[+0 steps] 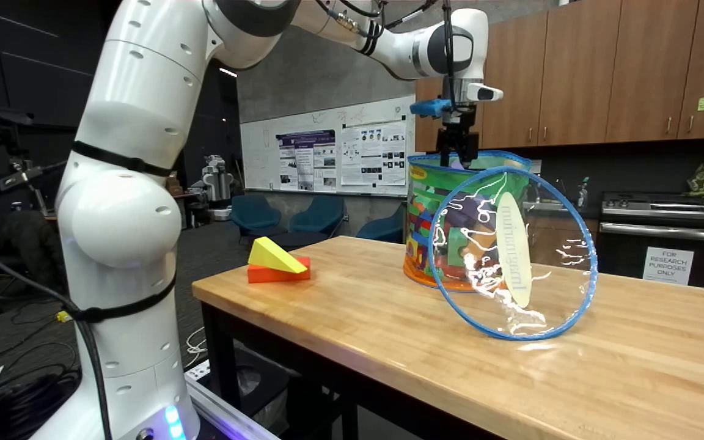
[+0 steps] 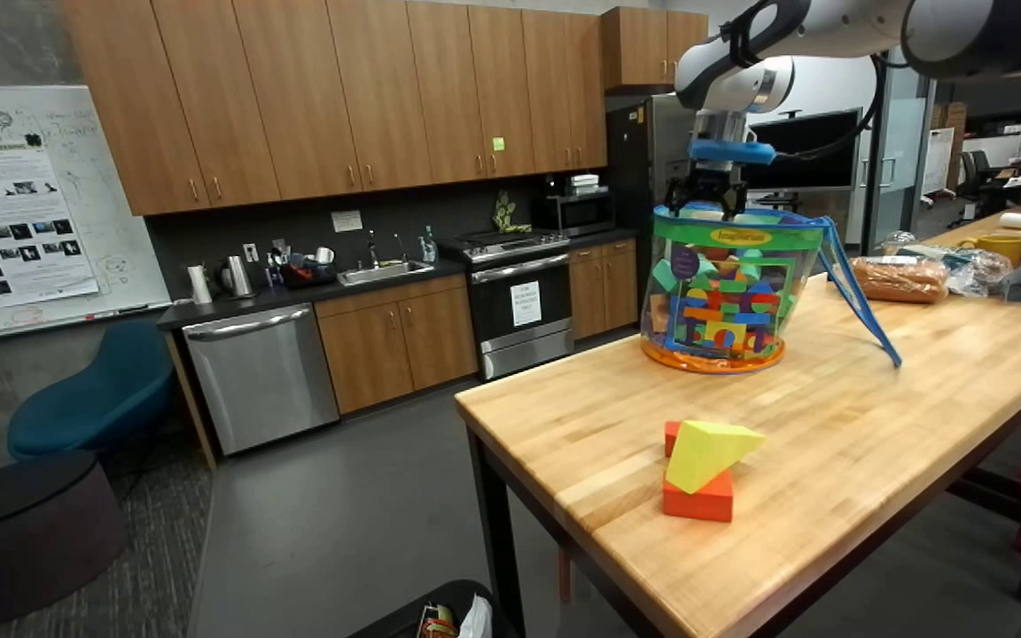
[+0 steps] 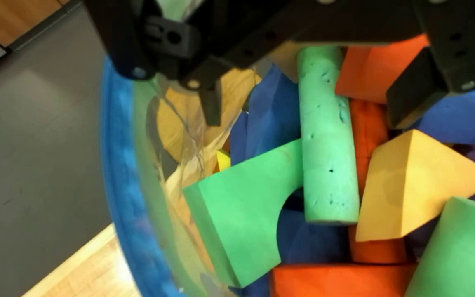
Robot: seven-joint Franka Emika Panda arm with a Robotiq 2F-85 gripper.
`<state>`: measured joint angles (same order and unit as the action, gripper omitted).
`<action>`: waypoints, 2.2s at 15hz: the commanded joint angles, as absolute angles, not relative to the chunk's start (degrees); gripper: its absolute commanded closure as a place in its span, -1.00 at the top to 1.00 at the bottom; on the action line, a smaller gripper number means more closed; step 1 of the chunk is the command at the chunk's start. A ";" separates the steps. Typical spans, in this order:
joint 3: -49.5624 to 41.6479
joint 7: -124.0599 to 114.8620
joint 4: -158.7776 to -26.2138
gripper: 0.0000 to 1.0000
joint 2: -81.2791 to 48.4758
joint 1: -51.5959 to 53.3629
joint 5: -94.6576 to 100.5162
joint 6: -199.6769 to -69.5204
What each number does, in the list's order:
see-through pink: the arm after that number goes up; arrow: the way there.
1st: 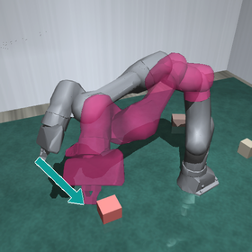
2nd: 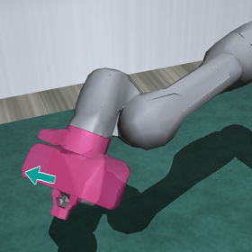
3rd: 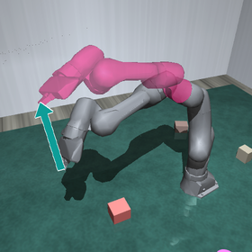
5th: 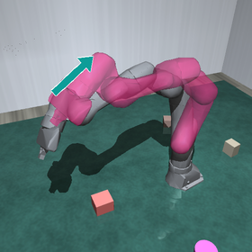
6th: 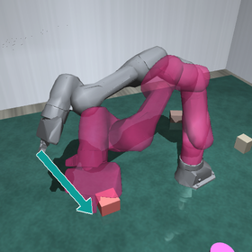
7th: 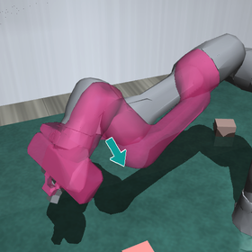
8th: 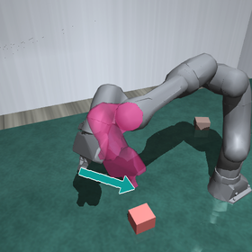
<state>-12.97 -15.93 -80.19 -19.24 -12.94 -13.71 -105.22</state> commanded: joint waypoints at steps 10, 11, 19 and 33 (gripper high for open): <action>-13.07 -38.05 -89.45 1.00 -12.58 -10.79 -10.03 -103.99; -12.80 -39.10 -90.00 1.00 -12.18 -10.66 -10.64 -103.49; -11.20 -46.83 -95.23 1.00 -10.85 -8.88 -16.47 -109.01; -10.63 -45.78 -102.93 1.00 -11.21 -9.60 -23.00 -127.89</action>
